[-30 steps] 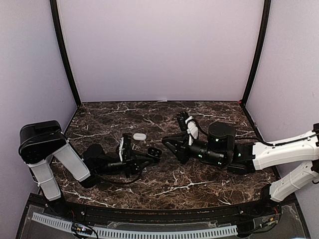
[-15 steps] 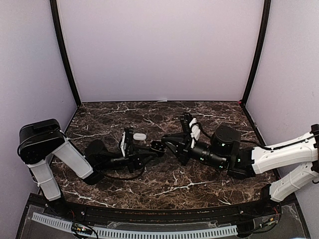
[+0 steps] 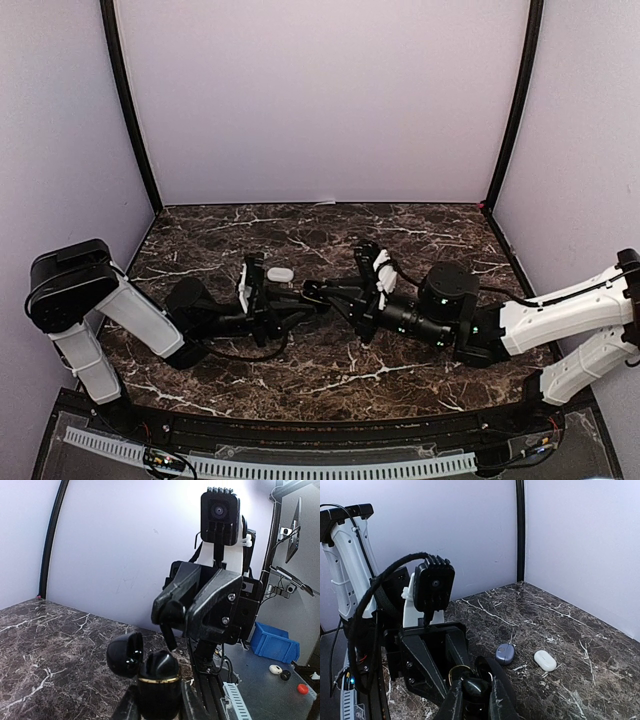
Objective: Insert the wireless bluetooth earbuds into the charging case
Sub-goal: Insert the right earbud into the right side groove of the charging case.
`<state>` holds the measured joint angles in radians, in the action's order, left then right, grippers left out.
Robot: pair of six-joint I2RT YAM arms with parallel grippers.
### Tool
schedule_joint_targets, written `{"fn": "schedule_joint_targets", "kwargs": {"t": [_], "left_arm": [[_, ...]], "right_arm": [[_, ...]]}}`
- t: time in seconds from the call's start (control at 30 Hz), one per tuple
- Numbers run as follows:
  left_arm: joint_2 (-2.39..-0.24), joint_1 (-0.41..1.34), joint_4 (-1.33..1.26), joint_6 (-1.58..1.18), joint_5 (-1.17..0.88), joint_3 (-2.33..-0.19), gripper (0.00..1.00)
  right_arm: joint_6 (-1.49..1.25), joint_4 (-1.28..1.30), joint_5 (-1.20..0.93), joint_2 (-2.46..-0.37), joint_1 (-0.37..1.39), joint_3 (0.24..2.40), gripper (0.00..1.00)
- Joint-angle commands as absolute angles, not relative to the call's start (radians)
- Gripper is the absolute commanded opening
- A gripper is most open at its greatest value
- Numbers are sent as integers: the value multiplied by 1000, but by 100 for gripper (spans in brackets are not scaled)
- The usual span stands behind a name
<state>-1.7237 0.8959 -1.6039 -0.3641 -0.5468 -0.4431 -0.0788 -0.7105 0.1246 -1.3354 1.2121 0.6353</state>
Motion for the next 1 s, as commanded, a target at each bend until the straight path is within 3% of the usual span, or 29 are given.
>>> {"fn": "schedule_joint_targets", "kwargs": {"t": [0.0, 0.5, 0.97], "left_arm": [[-1673, 900, -1830, -345, -565, -461, 4], [-1665, 902, -1833, -338, -557, -449, 4], [-1660, 902, -1833, -338, -556, -449, 4]], "right_arm": [[-51, -744, 152, -1354, 1230, 649, 0], [-48, -707, 238, -1344, 1248, 636, 0], [-43, -697, 232, -1351, 1259, 644, 17]]}}
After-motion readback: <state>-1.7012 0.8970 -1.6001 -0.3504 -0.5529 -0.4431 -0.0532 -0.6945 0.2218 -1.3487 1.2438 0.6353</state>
